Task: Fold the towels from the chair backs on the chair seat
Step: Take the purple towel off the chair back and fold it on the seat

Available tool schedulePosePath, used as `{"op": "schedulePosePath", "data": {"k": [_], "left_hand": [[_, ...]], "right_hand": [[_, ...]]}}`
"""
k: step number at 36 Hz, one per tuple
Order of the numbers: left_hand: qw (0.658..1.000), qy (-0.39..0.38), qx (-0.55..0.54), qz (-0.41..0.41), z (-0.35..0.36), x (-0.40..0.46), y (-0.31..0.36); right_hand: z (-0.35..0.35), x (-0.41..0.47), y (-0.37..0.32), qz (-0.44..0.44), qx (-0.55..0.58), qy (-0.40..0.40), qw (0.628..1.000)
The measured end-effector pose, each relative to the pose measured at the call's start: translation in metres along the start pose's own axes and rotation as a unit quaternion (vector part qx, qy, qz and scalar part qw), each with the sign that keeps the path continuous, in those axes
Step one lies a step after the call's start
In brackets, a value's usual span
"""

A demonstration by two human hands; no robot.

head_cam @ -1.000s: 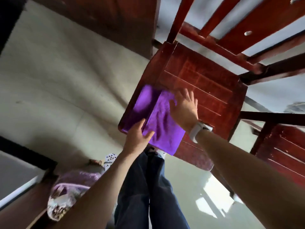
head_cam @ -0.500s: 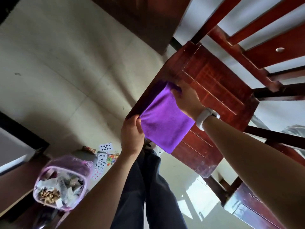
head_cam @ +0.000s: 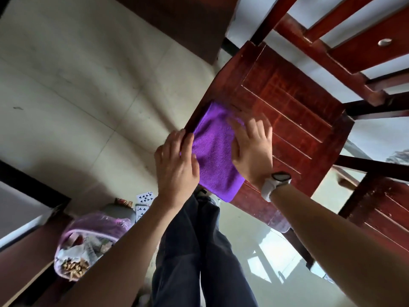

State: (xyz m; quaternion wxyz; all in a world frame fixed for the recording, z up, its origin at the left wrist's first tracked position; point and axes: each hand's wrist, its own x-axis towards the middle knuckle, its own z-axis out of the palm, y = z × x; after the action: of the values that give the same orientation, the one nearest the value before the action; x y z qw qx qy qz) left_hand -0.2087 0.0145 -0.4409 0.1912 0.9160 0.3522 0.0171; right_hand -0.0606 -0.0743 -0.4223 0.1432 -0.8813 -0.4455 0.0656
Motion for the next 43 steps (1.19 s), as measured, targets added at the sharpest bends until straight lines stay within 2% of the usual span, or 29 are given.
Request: {"op": "schedulePosePath", "data": {"k": [2,4,7,11,15,18,20,23,26,29,32,34,37,40,43], "left_hand": [[0.995,-0.046,0.015,0.092,0.006,0.002,0.008],[0.984,-0.099,0.035,0.144,0.017,0.003,0.01],[0.973,-0.146,0.068,0.162,0.034,0.004,0.002],[0.967,-0.157,0.111,0.17,0.042,0.006,-0.005],[0.962,-0.167,0.132,0.173,0.033,0.01,0.001],[0.962,-0.146,0.115,0.201,0.021,0.019,0.008],[0.956,-0.134,0.118,0.232,0.013,0.03,0.016],[0.944,-0.147,0.13,0.267,0.011,0.059,0.033],[0.931,-0.192,0.134,0.279,0.018,0.087,0.05],[0.928,-0.235,0.134,0.256,0.027,0.106,0.057],[0.935,-0.223,0.149,0.234,0.028,0.11,0.059],[0.947,-0.2,0.147,0.206,0.026,0.109,0.061],[0.962,-0.187,0.125,0.153,0.025,0.102,0.063],[0.965,-0.194,0.094,0.151,0.026,0.091,0.068],[0.975,-0.159,0.05,0.15,0.027,0.08,0.082]], "right_hand": [[0.01,-0.02,0.007,-0.007,-0.074,-0.024,0.997],[0.022,-0.03,0.014,0.025,-0.124,-0.079,0.989],[0.035,-0.034,0.026,0.041,-0.139,-0.131,0.981],[0.044,-0.033,0.033,0.034,-0.127,-0.149,0.98],[0.034,-0.04,0.034,0.054,-0.039,-0.093,0.993],[0.02,-0.06,0.029,0.148,0.104,-0.014,0.983],[0.014,-0.079,0.021,0.27,0.199,-0.01,0.942],[0.011,-0.099,0.007,0.438,0.275,-0.134,0.846],[0.015,-0.104,-0.005,0.488,0.267,-0.22,0.801],[0.017,-0.094,-0.011,0.541,0.295,-0.223,0.755],[0.012,-0.085,-0.006,0.587,0.33,-0.209,0.709],[0.002,-0.083,0.006,0.592,0.335,-0.17,0.713],[-0.021,-0.081,0.039,0.579,0.338,-0.071,0.738],[-0.04,-0.079,0.08,0.562,0.322,0.023,0.762],[-0.046,-0.079,0.105,0.516,0.2,0.047,0.831]]}}
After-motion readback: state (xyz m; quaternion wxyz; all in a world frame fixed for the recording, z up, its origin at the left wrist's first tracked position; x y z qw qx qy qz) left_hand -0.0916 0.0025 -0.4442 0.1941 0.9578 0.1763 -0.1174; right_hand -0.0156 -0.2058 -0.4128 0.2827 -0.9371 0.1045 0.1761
